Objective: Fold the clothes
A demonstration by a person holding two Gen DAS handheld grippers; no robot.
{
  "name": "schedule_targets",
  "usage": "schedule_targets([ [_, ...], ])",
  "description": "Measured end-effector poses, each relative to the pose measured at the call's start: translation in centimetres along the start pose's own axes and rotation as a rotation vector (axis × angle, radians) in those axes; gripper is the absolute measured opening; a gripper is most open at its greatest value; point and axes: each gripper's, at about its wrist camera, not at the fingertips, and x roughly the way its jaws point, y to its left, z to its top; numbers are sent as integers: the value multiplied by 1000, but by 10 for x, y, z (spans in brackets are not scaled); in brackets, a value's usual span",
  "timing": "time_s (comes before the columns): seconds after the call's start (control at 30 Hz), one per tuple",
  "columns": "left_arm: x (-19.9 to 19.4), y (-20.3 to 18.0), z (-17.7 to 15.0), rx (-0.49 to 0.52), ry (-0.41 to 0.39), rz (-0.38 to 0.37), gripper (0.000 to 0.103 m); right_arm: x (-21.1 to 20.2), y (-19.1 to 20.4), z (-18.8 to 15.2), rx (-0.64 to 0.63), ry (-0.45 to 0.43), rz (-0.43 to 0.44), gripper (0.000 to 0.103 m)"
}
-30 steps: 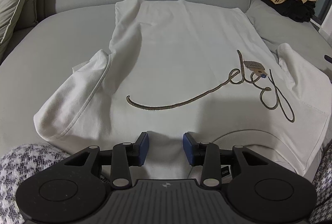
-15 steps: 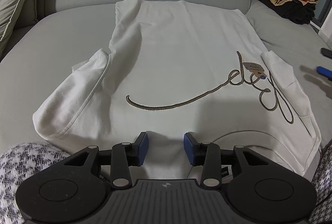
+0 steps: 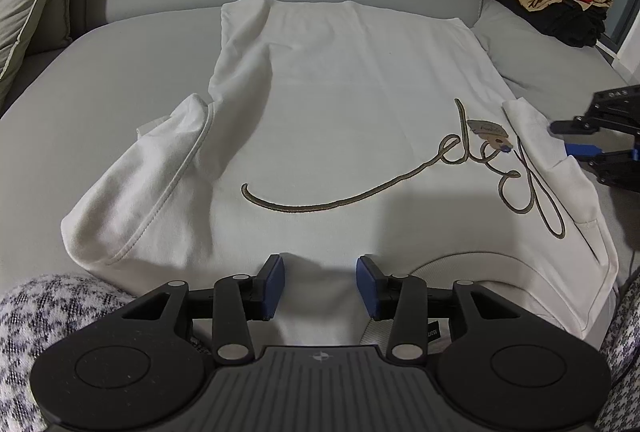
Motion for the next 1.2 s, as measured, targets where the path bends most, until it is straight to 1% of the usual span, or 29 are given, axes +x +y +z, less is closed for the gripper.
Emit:
schedule_targets([
  [0.03,0,0,0,-1,0,-1,41,-9,1,-2,-17,-41,-14,25],
  [0.07,0,1,0,-2,0,-1,41,-18,2,-4,-34,-81,-29,11],
  [0.1,0,1,0,-3,-1,-2,41,-27,3,-6,-51,-122,-43,1],
  [0.43,-4,3,-2,-6,-5,-23,41,-116,13,-26,-218,-524,-188,2],
  [0.73,-6,4,-3,12,-9,-15,42,-87,-5,-25,-198,-511,-535,2],
  [0.8,-10,4,-3,7,-19,-10,41,-90,2,-22,-226,-485,-551,5],
  [0.87,-20,5,-2,-6,-42,-9,40,-100,4,-28,-198,-462,-513,22],
  [0.9,-28,6,-3,-17,-64,-12,40,-105,10,-30,-198,-478,-497,26],
  [0.93,-37,8,-3,-26,-90,-20,40,-110,17,-32,-203,-492,-481,28],
  [0.97,-42,9,-2,-30,-109,-19,40,-116,22,-40,-247,-497,-475,28],
  [1.0,-46,10,0,-33,-126,-16,40,-112,30,-45,-291,-467,-448,28],
  [1.07,-41,9,6,-36,-124,30,40,-103,44,-54,-376,-401,-391,28],
  [1.1,-34,7,10,-39,-110,60,37,-92,49,-58,-395,-336,-339,26],
  [1.13,-28,4,13,-44,-96,89,33,-76,53,-62,-413,-274,-311,22],
  [1.17,-23,2,15,-43,-87,105,32,-60,57,-65,-432,-215,-287,21],
  [1.2,-20,-3,14,-24,-80,103,30,-42,60,-70,-460,-176,-306,21],
])
